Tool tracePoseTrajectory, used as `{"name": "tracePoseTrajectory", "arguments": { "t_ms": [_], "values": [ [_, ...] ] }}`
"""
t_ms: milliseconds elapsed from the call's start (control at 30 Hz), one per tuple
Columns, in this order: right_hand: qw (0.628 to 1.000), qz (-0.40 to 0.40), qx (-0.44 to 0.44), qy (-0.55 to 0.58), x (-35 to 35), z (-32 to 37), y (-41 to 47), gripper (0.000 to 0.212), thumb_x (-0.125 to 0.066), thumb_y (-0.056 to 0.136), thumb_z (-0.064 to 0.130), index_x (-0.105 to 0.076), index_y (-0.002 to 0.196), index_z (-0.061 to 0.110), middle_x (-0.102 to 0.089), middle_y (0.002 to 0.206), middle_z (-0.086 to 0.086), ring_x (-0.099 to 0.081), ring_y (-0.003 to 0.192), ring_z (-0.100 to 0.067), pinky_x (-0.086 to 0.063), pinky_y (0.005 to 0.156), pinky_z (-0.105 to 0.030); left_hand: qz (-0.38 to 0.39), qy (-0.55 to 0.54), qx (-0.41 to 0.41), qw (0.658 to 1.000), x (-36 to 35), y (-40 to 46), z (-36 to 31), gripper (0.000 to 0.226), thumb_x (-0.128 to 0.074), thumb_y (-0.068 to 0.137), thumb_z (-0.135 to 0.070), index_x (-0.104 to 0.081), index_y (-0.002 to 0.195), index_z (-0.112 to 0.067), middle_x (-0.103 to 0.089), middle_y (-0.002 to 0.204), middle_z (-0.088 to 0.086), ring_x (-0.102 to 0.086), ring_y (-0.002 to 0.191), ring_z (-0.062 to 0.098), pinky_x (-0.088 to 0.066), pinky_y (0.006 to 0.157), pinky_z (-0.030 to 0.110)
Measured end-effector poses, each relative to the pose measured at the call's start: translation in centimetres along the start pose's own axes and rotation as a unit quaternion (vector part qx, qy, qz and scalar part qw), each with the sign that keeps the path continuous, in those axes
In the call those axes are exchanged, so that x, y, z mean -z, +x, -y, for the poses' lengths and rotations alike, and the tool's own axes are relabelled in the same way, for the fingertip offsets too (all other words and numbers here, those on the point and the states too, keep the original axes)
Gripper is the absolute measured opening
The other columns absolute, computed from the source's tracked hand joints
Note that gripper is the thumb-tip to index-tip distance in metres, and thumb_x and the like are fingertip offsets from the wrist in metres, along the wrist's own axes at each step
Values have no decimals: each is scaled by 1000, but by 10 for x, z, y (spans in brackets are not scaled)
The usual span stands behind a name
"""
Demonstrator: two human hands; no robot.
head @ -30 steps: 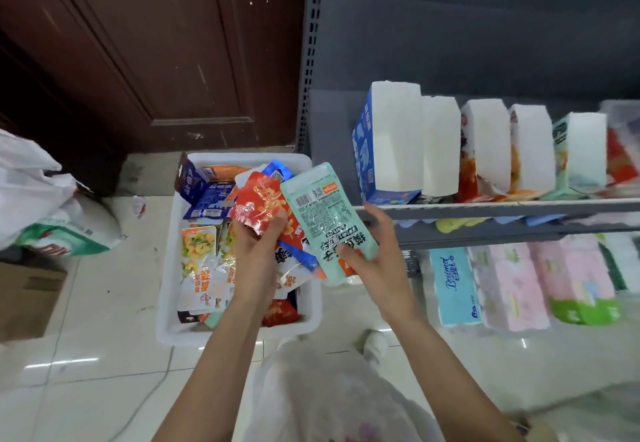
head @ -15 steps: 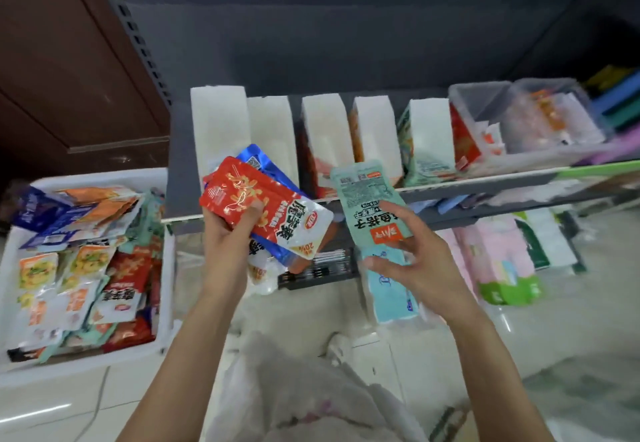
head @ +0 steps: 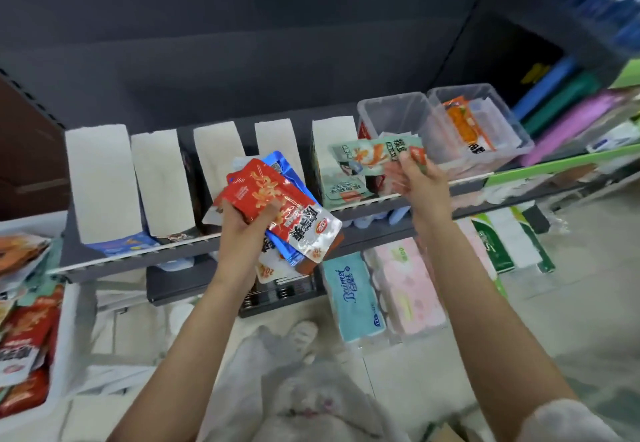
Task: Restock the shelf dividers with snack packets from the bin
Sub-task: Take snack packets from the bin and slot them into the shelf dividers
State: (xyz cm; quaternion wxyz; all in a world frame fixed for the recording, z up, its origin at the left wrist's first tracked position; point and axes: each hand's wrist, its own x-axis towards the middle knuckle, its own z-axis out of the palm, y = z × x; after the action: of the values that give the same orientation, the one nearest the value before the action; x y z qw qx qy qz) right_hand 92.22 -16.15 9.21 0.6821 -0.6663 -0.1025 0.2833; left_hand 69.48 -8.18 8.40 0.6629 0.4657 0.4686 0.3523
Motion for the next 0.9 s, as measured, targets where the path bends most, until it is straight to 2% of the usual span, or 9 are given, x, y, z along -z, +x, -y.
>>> {"name": "tracePoseTrajectory", "arguments": {
  "t_ms": [167,200,300,367,433,500,567,667,900],
  "values": [
    [979,51,28,-196,-18,-29,45,25,-56,95,22,-64,113,6,-71,81,2,-67,68,-9,-55,62,-28,-5,-4,9,1000,-15,21,-4,33,-67,86,-18,-47,105,-35,-65,110,-4,-64,100,13,-51,85,30],
    [944,89,84,-307,-19,-30,49,23,-54,95,23,-65,112,12,-71,84,1,-66,72,-13,-55,69,-35,-7,-4,11,1000,-17,24,-5,34,-68,85,-19,-47,107,-34,-65,110,-3,-65,100,14,-52,86,32],
    [742,190,176,-618,-24,-30,48,26,-46,97,25,-64,116,26,-69,108,-3,-63,95,-25,-51,82,-36,-8,-3,24,1000,-20,34,-8,42,-68,85,-21,-47,121,-24,-66,111,-3,-65,100,14,-52,86,32],
    [676,220,168,-683,-24,-28,44,31,-42,98,26,-59,124,29,-66,117,-4,-61,102,-28,-49,83,-36,-5,-4,29,1000,-23,40,-9,44,-66,86,-20,-46,125,-22,-66,110,-4,-65,98,11,-51,84,29],
    [699,198,200,-657,-20,-26,38,31,-44,96,25,-59,124,28,-68,113,-5,-64,94,-27,-52,79,-35,-1,-8,32,999,-24,45,-9,42,-66,86,-19,-47,124,-22,-66,109,-4,-65,97,10,-52,82,27],
    [794,169,247,-530,-19,-23,27,27,-51,95,26,-61,120,25,-69,108,-3,-65,83,-19,-54,73,-32,3,-9,37,999,-24,50,-8,41,-66,86,-19,-48,122,-24,-66,109,-4,-66,96,10,-52,78,25],
    [872,209,199,-396,-29,-16,5,37,-58,89,42,-58,122,25,-60,113,4,-61,90,-10,-53,77,-30,7,-10,42,999,-24,52,-7,44,-67,85,-21,-47,124,-24,-67,109,-4,-67,93,7,-52,72,21],
    [892,235,84,-377,-51,-18,-21,65,-68,73,56,-48,126,22,-53,115,7,-56,101,-8,-52,82,-30,14,-15,38,999,-26,50,-4,46,-68,85,-20,-47,126,-20,-67,109,-3,-68,88,4,-52,65,15],
    [971,153,-20,-184,-61,-35,-31,29,-77,77,23,-62,98,11,-71,97,-4,-69,88,-19,-56,74,-36,29,-59,36,997,-12,34,2,46,-65,85,-8,-46,126,-18,-66,115,1,-66,97,8,-54,76,20]
  ]
}}
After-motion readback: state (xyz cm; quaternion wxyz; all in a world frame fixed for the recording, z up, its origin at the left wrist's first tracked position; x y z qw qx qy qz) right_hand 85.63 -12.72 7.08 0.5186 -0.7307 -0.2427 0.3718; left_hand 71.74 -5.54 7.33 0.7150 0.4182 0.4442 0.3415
